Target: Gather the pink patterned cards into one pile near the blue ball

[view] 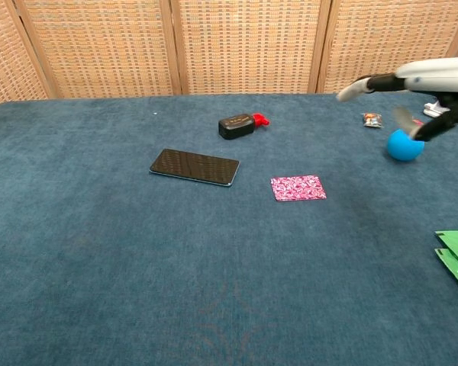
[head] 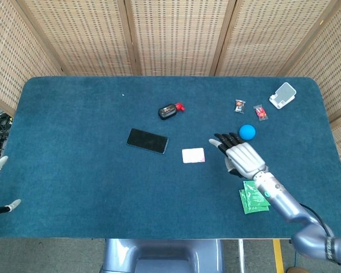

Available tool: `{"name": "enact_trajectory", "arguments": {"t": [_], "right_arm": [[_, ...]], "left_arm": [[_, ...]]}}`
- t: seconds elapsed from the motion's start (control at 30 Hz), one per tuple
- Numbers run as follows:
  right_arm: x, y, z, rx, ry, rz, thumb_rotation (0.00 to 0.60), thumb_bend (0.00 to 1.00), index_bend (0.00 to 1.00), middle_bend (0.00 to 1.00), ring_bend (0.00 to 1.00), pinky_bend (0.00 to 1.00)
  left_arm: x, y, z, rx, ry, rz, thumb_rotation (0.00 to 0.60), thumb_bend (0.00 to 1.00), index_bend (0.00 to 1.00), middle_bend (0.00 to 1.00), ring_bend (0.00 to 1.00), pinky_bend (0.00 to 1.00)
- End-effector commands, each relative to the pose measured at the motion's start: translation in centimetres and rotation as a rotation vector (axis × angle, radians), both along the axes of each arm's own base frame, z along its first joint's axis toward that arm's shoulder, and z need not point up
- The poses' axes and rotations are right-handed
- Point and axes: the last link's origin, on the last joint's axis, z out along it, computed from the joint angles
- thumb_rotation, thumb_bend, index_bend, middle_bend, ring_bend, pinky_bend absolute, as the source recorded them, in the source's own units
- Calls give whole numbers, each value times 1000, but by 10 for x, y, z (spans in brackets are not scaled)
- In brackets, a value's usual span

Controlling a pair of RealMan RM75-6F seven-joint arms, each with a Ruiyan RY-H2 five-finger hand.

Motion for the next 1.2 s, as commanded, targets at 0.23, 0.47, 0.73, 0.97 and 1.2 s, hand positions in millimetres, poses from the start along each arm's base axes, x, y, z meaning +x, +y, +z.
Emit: {"name": "enact_trajectory", "arguments": {"t": [0.23,0.47,0.73,0.97,1.2], "right_arm": [[29,-24,-71,125,45,-52,600,1000,63,16,0,0],[28,-24,-102,150,108,-76,600,1000,103,96,27,77],[21,-26,-113,153,150,-102,600,1000,123,116,47,96],[12,-26,-113,166,183,-130,600,1000,137,130,61,100],[4,-19,-117,192,238,-119,600,1000,138,131,62,104]], "left_arm": [[-4,7,-1,-5,7,21,600,0,0,0,0,0],[-6,10,-2,-11,11,34,600,0,0,0,0,0],[-5,12,-5,-22,18,35,600,0,0,0,0,0],[-5,12,-6,-26,19,35,600,0,0,0,0,0],[-4,12,-7,-29,19,32,600,0,0,0,0,0]]}}
